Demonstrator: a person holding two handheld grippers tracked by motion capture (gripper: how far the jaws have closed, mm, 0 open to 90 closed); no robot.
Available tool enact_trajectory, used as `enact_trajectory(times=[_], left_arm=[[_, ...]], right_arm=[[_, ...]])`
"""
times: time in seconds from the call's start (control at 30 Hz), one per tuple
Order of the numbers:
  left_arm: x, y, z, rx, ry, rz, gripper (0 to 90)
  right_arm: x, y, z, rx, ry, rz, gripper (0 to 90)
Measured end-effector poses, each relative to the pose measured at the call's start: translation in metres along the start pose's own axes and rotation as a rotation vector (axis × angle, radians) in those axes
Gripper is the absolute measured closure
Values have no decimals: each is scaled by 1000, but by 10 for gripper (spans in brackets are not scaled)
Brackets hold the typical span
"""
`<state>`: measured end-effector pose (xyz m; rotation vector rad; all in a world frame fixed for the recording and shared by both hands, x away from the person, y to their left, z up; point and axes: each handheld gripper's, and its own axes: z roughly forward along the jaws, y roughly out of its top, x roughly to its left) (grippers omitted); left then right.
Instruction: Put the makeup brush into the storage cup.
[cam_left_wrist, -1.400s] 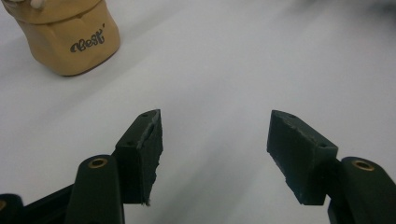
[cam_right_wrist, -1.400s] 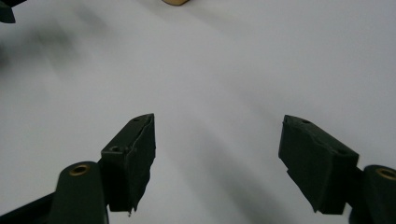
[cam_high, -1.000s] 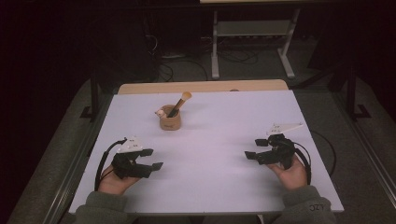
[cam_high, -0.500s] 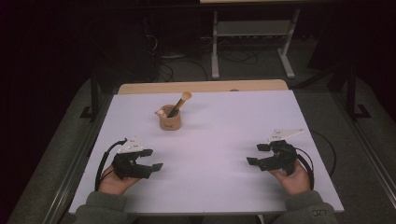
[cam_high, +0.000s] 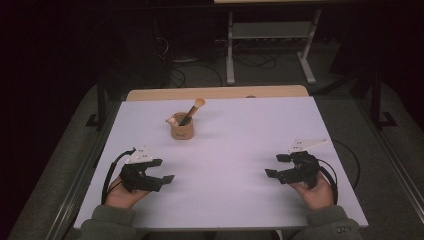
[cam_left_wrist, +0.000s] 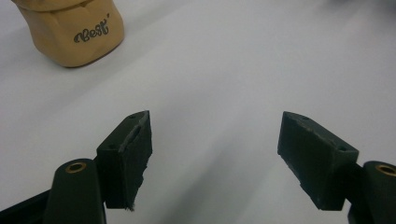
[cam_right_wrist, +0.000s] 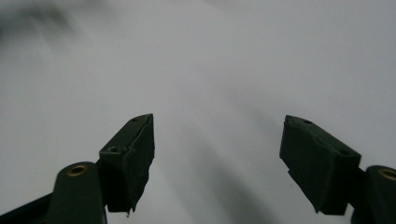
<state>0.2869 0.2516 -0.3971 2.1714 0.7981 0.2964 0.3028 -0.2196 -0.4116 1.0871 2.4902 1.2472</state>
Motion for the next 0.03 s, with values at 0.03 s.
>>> enact_trajectory(times=[0.03], left_arm=[[0,0,0,0,0,-1,260]], right_arm=[[0,0,0,1,4,1,253]])
